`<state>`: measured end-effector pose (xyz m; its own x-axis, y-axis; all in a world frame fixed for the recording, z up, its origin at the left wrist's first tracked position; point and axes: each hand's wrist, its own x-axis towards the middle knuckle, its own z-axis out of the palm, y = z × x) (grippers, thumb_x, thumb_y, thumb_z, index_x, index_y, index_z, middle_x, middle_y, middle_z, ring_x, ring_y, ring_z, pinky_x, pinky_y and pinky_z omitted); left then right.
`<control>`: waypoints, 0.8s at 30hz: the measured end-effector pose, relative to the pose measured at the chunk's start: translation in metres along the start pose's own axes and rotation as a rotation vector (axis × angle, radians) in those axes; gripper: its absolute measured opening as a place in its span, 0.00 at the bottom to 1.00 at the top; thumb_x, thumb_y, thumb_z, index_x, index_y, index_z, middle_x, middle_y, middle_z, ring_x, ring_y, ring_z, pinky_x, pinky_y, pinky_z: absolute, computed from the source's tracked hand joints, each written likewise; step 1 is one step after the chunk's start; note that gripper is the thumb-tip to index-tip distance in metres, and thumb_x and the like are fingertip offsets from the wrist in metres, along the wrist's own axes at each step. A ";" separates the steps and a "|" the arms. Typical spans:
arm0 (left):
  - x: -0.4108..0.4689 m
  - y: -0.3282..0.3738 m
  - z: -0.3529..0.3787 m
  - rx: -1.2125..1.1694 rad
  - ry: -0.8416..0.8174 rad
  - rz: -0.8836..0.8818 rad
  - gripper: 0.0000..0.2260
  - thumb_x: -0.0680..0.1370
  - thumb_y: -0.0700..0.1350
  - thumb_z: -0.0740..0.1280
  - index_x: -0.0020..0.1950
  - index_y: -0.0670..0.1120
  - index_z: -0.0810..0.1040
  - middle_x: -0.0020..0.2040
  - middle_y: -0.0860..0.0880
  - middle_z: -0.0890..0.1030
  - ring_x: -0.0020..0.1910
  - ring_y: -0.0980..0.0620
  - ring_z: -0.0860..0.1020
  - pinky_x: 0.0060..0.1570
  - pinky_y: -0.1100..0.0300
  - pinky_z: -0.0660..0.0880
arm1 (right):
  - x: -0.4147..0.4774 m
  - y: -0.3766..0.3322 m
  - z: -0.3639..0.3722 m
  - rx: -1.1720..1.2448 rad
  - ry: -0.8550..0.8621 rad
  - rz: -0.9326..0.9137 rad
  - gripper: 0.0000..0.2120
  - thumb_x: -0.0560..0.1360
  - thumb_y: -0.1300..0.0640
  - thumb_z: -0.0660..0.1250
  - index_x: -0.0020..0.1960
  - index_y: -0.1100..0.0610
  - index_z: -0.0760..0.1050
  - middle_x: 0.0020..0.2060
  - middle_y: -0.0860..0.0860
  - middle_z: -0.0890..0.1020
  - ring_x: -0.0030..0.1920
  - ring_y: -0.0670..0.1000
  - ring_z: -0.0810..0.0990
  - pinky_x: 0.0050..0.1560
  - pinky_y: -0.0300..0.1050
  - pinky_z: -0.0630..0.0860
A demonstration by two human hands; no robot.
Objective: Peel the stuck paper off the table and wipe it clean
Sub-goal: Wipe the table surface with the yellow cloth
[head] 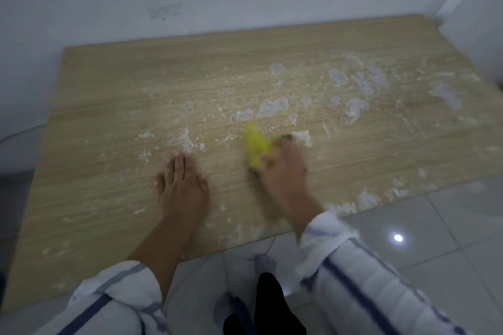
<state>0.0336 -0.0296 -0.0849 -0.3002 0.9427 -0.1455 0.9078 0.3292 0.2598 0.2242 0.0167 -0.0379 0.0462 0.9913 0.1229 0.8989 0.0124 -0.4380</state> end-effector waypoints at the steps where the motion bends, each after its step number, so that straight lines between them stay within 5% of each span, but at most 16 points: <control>1: 0.001 -0.001 0.000 0.004 -0.005 -0.001 0.26 0.81 0.52 0.49 0.77 0.46 0.48 0.78 0.49 0.47 0.77 0.49 0.42 0.74 0.49 0.40 | -0.026 -0.019 0.016 0.024 -0.091 -0.136 0.15 0.74 0.55 0.57 0.55 0.61 0.74 0.46 0.54 0.79 0.47 0.53 0.78 0.52 0.45 0.77; 3: 0.001 -0.002 0.000 0.020 -0.014 0.002 0.26 0.81 0.51 0.50 0.77 0.46 0.47 0.78 0.49 0.46 0.77 0.49 0.42 0.74 0.48 0.41 | -0.062 -0.023 0.042 0.020 -0.232 -0.321 0.21 0.73 0.53 0.53 0.59 0.63 0.73 0.59 0.61 0.78 0.61 0.62 0.76 0.63 0.61 0.69; 5: 0.001 -0.001 -0.001 0.018 0.002 0.006 0.26 0.81 0.52 0.48 0.77 0.45 0.48 0.78 0.48 0.47 0.77 0.48 0.42 0.74 0.48 0.41 | -0.049 0.016 0.040 -0.036 -0.203 -0.364 0.23 0.74 0.55 0.53 0.63 0.66 0.71 0.62 0.64 0.76 0.63 0.65 0.74 0.61 0.64 0.69; 9: -0.002 0.008 -0.003 0.005 -0.029 0.009 0.26 0.81 0.53 0.46 0.77 0.44 0.47 0.78 0.47 0.46 0.76 0.47 0.42 0.74 0.47 0.41 | -0.003 0.111 -0.013 -0.132 -0.083 0.032 0.22 0.78 0.61 0.55 0.70 0.69 0.61 0.67 0.67 0.68 0.67 0.66 0.67 0.68 0.59 0.62; 12: -0.007 0.025 0.000 0.011 -0.066 0.067 0.26 0.81 0.53 0.47 0.77 0.44 0.47 0.78 0.47 0.46 0.77 0.47 0.43 0.74 0.48 0.40 | 0.016 0.115 -0.032 -0.102 -0.033 0.245 0.21 0.81 0.57 0.50 0.71 0.65 0.60 0.70 0.63 0.65 0.69 0.63 0.63 0.68 0.57 0.60; 15: -0.012 0.045 0.006 0.021 -0.083 0.130 0.26 0.81 0.53 0.47 0.77 0.46 0.47 0.78 0.48 0.46 0.77 0.48 0.42 0.74 0.49 0.39 | -0.013 0.049 0.003 -0.074 -0.162 -0.123 0.29 0.75 0.51 0.42 0.69 0.64 0.65 0.69 0.64 0.67 0.69 0.64 0.65 0.69 0.62 0.59; 20: -0.007 0.073 0.011 0.055 -0.087 0.160 0.27 0.80 0.52 0.50 0.77 0.46 0.47 0.78 0.49 0.45 0.77 0.49 0.42 0.74 0.48 0.40 | -0.026 0.067 0.019 -0.039 -0.228 -0.408 0.22 0.74 0.52 0.53 0.63 0.58 0.74 0.62 0.57 0.77 0.64 0.60 0.75 0.61 0.63 0.70; 24: 0.006 0.110 0.022 0.040 -0.067 0.165 0.26 0.81 0.53 0.47 0.77 0.46 0.47 0.78 0.48 0.46 0.77 0.49 0.42 0.74 0.48 0.40 | 0.034 0.189 -0.036 -0.112 -0.102 -0.035 0.25 0.75 0.54 0.54 0.69 0.64 0.67 0.67 0.63 0.71 0.67 0.63 0.69 0.67 0.58 0.64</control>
<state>0.1380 0.0109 -0.0782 -0.1268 0.9777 -0.1675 0.9544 0.1662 0.2479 0.4114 0.0484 -0.0839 -0.0251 0.9988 0.0430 0.9425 0.0380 -0.3319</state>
